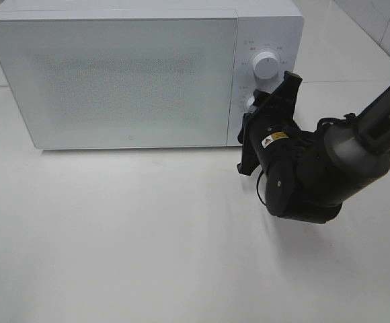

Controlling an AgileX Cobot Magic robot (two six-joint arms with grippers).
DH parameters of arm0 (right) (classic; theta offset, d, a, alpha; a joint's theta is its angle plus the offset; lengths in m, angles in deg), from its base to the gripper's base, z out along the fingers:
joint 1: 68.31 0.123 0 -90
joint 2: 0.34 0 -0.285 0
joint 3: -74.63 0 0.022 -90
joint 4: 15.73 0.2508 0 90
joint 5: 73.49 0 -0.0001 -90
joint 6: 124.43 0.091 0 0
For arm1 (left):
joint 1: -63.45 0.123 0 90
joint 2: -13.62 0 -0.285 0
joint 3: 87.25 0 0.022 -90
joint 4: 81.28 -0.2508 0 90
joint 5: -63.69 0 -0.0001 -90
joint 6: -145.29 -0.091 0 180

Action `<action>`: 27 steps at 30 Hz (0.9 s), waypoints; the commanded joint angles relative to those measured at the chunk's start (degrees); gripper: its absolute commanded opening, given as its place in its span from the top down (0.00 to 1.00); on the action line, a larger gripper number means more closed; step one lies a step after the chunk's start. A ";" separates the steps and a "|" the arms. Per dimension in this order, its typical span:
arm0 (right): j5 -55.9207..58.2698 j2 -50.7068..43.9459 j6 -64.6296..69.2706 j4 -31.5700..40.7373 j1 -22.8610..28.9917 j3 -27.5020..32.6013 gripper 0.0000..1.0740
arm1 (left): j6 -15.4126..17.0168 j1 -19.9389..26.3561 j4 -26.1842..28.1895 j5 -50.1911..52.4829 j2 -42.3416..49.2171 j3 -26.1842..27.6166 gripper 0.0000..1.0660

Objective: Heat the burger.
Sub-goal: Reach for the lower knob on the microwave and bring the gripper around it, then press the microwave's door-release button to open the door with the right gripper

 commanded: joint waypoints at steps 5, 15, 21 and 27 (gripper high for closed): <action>-1.15 -0.34 -5.27 -3.32 0.46 -2.12 0.71 | 0.23 0.29 0.23 0.63 1.09 -0.11 0.06; -1.55 -0.80 -8.14 -1.60 0.46 -2.12 0.40 | 0.23 0.29 0.29 0.63 1.09 -0.11 0.06; -1.49 -0.86 -9.28 -1.60 0.57 -2.01 0.38 | 0.23 0.29 0.29 0.63 1.09 -0.11 0.06; 0.11 -4.30 -12.83 -1.55 0.57 2.52 0.38 | 0.23 0.29 0.29 0.63 1.09 -0.11 0.06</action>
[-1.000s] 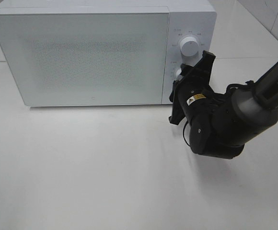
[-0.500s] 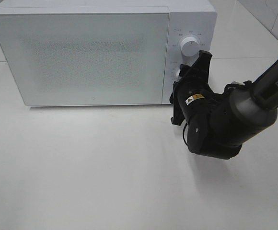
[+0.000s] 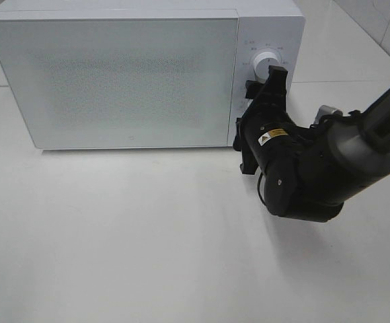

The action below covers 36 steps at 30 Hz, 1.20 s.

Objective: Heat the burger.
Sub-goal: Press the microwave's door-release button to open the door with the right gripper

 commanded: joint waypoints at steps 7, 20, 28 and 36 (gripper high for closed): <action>6.93 -6.99 -9.45 -5.44 -0.34 7.28 0.38 | 0.23 0.29 0.23 0.63 1.09 -0.11 0.06; 29.11 -18.16 -44.46 -9.11 -0.40 10.89 0.38 | 0.23 0.29 0.23 0.63 1.09 -0.11 0.06; 42.11 -23.95 -66.92 -9.40 -2.41 10.83 0.38 | 0.23 0.29 0.23 0.63 1.09 -0.11 0.06; 54.72 -29.68 -82.79 -9.68 -6.70 10.83 0.38 | 0.23 0.29 0.23 0.63 1.09 -0.11 0.06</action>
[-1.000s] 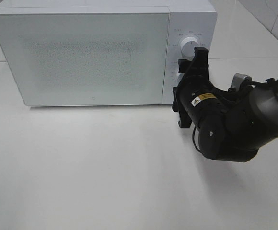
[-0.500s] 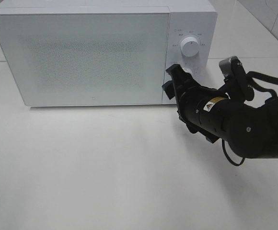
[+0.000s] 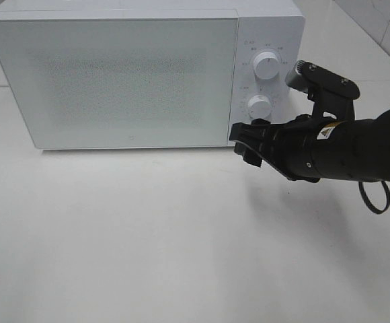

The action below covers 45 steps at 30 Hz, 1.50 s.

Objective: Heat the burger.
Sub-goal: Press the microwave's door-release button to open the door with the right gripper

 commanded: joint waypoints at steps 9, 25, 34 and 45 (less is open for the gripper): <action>19.54 -10.71 -10.43 -10.66 -3.67 -0.17 0.38 | 0.23 0.29 0.23 0.63 1.09 -0.11 0.06; 42.74 -27.90 -10.49 -18.74 -3.67 -0.17 0.38 | 0.23 0.29 0.23 0.63 1.09 -0.11 0.06; 51.05 -40.05 -10.49 -21.37 -3.67 -0.17 0.32 | 0.23 0.29 0.23 0.63 1.09 -0.11 0.06; 61.76 -55.35 -9.57 -23.15 -3.67 -0.17 0.27 | 0.23 0.29 0.23 0.63 1.09 -0.11 0.06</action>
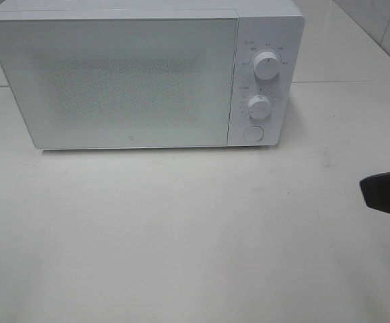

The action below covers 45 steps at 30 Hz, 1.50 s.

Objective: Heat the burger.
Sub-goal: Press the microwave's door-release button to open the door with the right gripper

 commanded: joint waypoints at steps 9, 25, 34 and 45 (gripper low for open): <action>13.35 -13.12 4.24 -4.07 -0.40 -0.23 0.29 | 0.23 0.29 0.23 0.63 1.09 -0.11 0.06; 16.62 -28.53 5.61 -10.66 -14.50 -0.17 0.29 | 0.23 0.29 0.29 0.63 1.09 -0.11 0.06; 16.62 -34.72 5.67 -10.37 -19.54 1.89 0.29 | 0.23 0.29 0.29 0.63 1.09 -0.11 0.06; 18.39 -39.82 6.07 -10.43 -21.08 2.98 0.29 | 0.23 0.29 0.29 0.63 1.09 -0.11 0.06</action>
